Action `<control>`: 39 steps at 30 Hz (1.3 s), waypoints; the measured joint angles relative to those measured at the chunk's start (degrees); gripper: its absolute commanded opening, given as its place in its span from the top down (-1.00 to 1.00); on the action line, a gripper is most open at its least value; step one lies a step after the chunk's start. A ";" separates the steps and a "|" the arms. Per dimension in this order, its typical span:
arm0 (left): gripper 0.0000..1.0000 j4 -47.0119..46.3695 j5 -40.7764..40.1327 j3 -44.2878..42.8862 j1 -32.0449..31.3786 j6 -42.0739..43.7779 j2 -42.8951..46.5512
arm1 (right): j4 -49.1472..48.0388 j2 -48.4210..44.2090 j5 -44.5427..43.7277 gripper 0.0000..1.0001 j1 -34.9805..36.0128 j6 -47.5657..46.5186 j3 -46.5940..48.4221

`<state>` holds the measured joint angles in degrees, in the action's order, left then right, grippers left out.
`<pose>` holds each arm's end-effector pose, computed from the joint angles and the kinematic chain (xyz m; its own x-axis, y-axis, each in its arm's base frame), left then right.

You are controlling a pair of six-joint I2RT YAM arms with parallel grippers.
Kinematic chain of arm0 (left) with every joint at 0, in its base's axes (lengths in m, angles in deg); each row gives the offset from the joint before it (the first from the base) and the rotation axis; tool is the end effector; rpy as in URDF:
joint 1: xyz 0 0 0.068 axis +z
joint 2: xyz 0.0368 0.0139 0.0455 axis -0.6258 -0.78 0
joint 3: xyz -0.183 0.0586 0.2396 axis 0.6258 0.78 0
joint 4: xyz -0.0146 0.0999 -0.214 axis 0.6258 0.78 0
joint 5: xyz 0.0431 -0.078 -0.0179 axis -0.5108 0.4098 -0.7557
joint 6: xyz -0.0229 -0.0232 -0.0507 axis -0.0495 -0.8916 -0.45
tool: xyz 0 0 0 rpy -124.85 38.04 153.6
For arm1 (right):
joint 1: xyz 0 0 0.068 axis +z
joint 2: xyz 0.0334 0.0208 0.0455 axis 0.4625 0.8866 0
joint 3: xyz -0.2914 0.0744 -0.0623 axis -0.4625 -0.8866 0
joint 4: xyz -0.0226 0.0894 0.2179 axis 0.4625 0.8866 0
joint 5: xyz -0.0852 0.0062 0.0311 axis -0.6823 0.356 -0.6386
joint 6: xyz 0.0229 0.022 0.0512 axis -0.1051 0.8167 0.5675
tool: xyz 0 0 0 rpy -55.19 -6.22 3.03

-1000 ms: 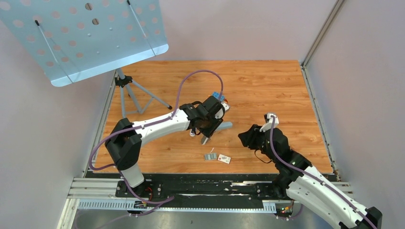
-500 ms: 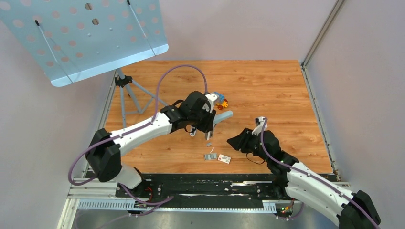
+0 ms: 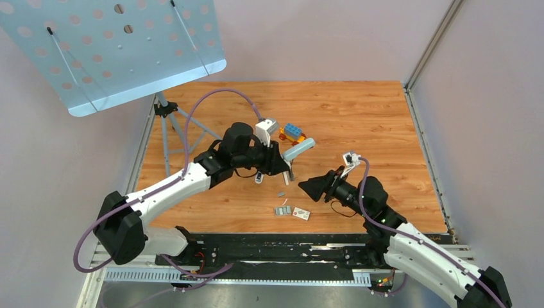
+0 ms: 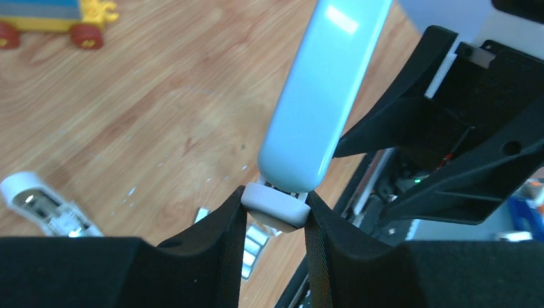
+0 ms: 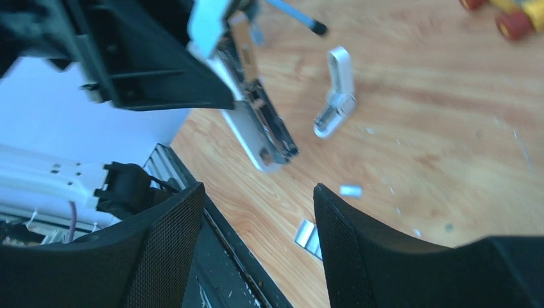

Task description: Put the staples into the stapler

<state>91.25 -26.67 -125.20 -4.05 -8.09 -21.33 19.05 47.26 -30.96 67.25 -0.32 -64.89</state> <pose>0.1860 -0.1930 0.3265 -0.6473 0.1137 -0.7537 0.6630 0.5719 -0.4831 0.0853 0.0823 0.2578 -0.5463 0.4146 -0.7278 -0.5565 0.4697 0.6853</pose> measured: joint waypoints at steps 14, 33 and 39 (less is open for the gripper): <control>0.84 -17.11 21.11 3.32 1.38 -5.42 4.81 | -9.55 -0.13 12.20 0.05 0.00 -5.51 1.16; 0.17 -19.67 26.01 4.04 1.53 -6.88 4.70 | -11.45 1.36 18.67 0.86 0.00 -6.56 2.54; -0.22 -18.93 24.37 4.04 1.51 -5.62 4.70 | -9.73 1.11 16.13 0.95 0.00 -6.73 3.02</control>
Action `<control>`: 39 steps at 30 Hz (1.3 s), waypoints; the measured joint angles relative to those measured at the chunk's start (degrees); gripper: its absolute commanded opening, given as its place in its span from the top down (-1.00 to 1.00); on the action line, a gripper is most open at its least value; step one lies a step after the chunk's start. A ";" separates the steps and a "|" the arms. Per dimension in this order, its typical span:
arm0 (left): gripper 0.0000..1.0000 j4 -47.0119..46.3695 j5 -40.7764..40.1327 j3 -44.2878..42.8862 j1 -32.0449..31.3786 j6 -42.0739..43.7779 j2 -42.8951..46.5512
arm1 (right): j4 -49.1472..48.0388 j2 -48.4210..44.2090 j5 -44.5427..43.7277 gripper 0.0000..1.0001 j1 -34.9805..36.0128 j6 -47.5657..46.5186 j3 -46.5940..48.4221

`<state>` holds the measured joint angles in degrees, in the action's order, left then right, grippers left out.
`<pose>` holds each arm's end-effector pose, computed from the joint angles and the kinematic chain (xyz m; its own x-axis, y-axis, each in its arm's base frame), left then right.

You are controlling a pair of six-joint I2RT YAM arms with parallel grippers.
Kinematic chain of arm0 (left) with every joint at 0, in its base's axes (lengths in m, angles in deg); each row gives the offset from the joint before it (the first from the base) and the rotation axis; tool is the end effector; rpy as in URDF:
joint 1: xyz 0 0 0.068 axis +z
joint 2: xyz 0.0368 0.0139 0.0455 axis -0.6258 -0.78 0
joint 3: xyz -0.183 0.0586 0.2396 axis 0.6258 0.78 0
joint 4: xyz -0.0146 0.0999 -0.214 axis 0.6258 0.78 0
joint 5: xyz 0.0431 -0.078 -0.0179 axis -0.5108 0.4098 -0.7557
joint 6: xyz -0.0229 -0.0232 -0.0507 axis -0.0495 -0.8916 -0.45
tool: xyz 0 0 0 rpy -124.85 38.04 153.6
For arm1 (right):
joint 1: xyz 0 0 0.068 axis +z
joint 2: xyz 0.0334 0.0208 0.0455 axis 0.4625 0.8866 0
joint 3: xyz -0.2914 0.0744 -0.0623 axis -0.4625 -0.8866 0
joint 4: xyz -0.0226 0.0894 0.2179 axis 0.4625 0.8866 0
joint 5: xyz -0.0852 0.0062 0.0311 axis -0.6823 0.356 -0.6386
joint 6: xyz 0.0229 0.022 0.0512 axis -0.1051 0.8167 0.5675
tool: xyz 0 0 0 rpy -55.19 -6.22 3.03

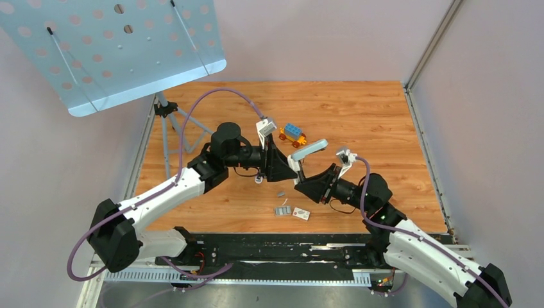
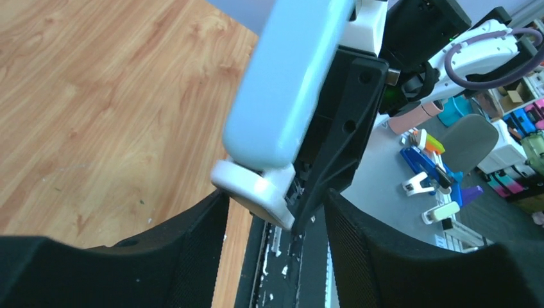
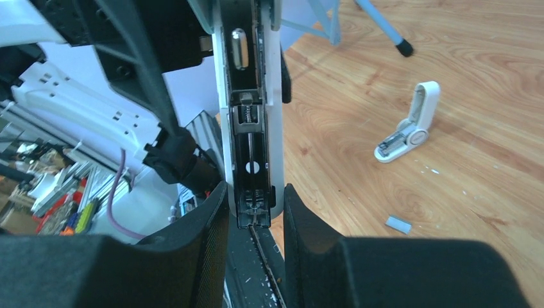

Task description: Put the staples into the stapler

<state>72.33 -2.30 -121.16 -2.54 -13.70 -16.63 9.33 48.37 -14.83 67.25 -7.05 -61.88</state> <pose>0.1651 -0.1865 0.3605 -0.5639 0.0497 -0.8243 0.8228 0.1197 -0.5557 0.0764 0.0902 0.2930 -0.4335 0.3208 -0.8421 -0.8197 0.2479 0.5164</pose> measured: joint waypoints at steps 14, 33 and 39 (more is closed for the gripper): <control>-1.00 18.53 -14.67 -4.96 -0.04 11.89 4.15 | 24.06 -1.75 -27.47 0.94 0.00 -1.99 3.82; -0.82 35.36 -35.58 -2.16 -0.04 17.49 12.13 | 40.70 24.48 -48.04 0.91 0.00 1.25 11.98; -0.75 37.09 -37.03 -2.05 -0.04 17.40 9.84 | 40.61 25.68 -48.19 0.72 0.02 1.88 12.09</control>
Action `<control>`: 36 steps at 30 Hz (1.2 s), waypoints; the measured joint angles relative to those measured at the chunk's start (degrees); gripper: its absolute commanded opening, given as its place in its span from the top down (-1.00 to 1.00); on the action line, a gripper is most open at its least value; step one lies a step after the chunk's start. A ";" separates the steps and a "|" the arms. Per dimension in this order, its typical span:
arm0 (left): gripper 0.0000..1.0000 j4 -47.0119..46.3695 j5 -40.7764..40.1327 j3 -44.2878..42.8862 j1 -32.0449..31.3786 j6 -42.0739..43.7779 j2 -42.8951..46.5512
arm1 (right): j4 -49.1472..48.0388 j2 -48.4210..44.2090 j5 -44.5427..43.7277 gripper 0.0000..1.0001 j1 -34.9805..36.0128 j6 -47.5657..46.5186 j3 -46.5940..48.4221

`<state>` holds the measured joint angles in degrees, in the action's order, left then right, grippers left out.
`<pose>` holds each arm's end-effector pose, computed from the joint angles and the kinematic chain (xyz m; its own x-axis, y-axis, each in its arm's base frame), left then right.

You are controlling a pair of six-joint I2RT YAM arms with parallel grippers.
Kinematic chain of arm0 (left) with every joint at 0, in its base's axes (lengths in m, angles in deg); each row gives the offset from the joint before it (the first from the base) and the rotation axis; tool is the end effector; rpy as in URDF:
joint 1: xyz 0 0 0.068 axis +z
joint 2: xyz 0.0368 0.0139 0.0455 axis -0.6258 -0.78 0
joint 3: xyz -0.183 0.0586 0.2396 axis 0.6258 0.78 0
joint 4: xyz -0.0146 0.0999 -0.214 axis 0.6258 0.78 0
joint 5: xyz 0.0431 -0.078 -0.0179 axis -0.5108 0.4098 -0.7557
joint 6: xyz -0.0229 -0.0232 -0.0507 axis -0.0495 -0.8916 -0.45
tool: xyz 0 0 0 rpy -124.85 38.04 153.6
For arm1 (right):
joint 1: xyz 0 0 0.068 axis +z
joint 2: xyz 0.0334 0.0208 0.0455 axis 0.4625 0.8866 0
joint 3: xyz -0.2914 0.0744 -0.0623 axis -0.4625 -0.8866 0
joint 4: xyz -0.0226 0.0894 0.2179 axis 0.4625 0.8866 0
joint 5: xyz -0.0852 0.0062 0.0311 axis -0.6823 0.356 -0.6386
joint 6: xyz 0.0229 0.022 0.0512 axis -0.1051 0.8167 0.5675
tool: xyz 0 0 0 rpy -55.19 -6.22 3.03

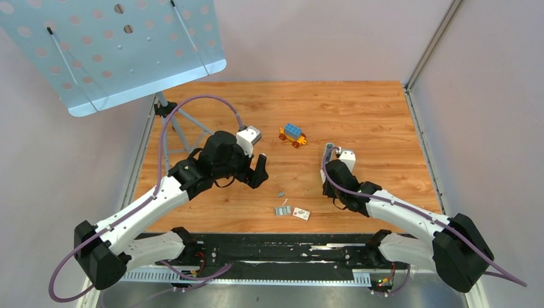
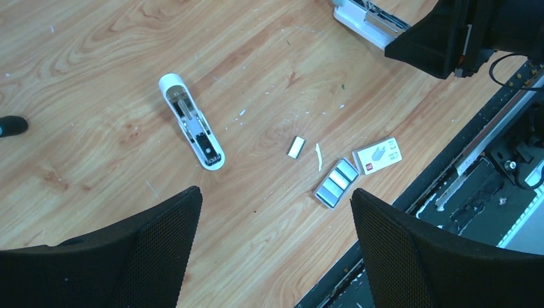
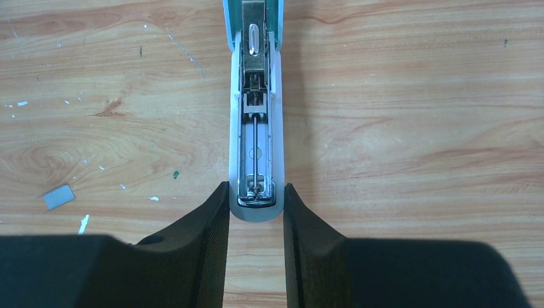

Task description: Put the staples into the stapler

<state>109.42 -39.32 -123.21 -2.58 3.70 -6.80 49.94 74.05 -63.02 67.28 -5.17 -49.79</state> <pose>0.1411 -0.1316 0.3356 -0.5455 0.2395 -0.8031 0.6454 0.7314 -0.2203 0.1469 0.1017 0.2270 -0.6708 0.1942 -0.7157 0.0119 0.9678 0.2514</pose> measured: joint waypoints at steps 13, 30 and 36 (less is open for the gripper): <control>-0.61 -0.96 0.04 0.35 0.00 -0.50 -7.04 | -2.05 2.78 1.03 0.24 0.28 0.42 -0.94; -0.42 -5.88 -1.09 -0.39 -5.14 1.57 -19.32 | 7.13 -13.44 2.91 -0.13 0.31 -0.52 0.87; -0.31 -6.54 -3.23 -5.01 -9.05 4.57 -25.92 | 10.16 -23.47 2.32 -0.63 0.31 -1.16 0.90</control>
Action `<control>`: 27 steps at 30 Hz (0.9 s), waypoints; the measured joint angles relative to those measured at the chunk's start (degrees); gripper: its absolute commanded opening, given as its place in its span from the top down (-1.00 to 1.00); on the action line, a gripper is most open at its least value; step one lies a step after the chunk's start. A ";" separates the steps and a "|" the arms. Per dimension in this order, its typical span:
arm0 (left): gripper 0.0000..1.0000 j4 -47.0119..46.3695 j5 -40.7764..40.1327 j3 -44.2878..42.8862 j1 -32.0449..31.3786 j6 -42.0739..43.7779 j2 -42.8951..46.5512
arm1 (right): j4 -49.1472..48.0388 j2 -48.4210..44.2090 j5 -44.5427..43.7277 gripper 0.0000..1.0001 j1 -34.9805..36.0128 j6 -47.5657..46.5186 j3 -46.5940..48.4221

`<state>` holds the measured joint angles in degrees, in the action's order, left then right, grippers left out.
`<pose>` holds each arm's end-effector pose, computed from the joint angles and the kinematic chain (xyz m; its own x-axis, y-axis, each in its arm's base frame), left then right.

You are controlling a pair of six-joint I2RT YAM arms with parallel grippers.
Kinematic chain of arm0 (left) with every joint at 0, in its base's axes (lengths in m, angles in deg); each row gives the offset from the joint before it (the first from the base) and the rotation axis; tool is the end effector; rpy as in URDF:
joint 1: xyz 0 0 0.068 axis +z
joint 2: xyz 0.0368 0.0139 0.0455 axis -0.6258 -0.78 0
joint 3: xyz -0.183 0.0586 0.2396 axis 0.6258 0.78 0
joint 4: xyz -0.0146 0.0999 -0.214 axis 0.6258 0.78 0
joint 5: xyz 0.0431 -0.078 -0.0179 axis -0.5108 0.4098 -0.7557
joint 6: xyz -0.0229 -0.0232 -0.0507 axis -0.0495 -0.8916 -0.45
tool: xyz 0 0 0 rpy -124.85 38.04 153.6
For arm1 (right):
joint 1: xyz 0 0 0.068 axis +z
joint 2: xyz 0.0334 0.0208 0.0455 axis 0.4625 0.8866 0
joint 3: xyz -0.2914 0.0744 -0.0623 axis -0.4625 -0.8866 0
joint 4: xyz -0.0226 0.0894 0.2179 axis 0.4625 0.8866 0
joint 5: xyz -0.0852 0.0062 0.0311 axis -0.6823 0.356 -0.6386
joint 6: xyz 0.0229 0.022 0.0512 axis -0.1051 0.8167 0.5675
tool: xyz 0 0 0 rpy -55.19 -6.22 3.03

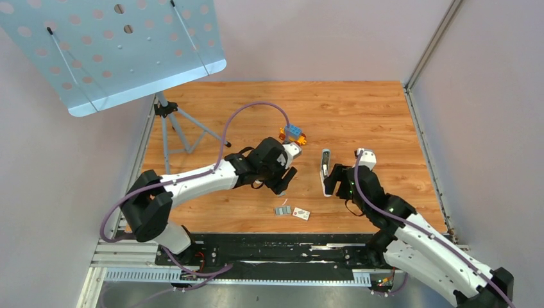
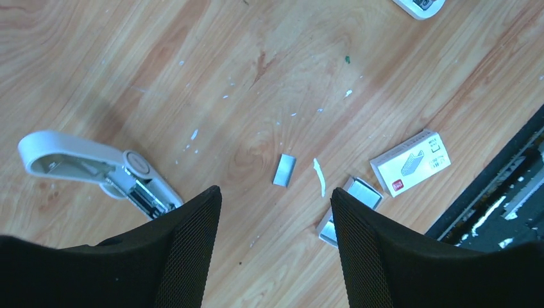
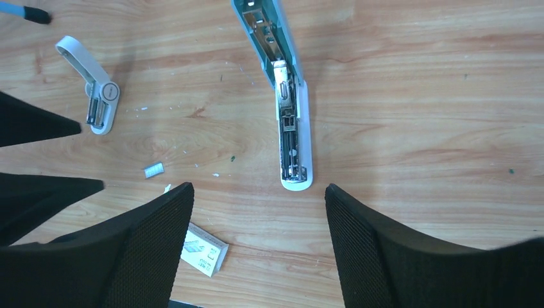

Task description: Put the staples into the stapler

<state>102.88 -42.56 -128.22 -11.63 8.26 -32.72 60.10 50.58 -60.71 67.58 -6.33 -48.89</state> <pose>0.1873 -0.2312 0.2705 -0.5559 0.5100 -0.6564 0.7448 0.6563 -0.1207 0.0947 0.0612 0.2668 -0.5473 0.2862 -0.7865 -0.0929 0.9132 0.3969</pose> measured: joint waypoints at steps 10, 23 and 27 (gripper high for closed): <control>-0.20 -1.31 -0.59 -1.44 -2.69 4.35 -7.10 | 6.23 -10.43 -3.72 -1.00 0.00 0.68 0.17; 0.17 -2.19 -0.02 0.70 -2.71 6.97 -10.95 | 10.93 -17.05 -8.24 -0.99 0.00 1.90 1.27; 0.20 -2.84 0.02 0.74 -2.73 7.19 -11.78 | 11.04 -17.27 -8.44 -0.98 0.00 2.40 1.27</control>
<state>100.04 -42.54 -127.48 -14.36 15.45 -44.50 71.14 33.31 -69.14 67.58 -3.92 -47.63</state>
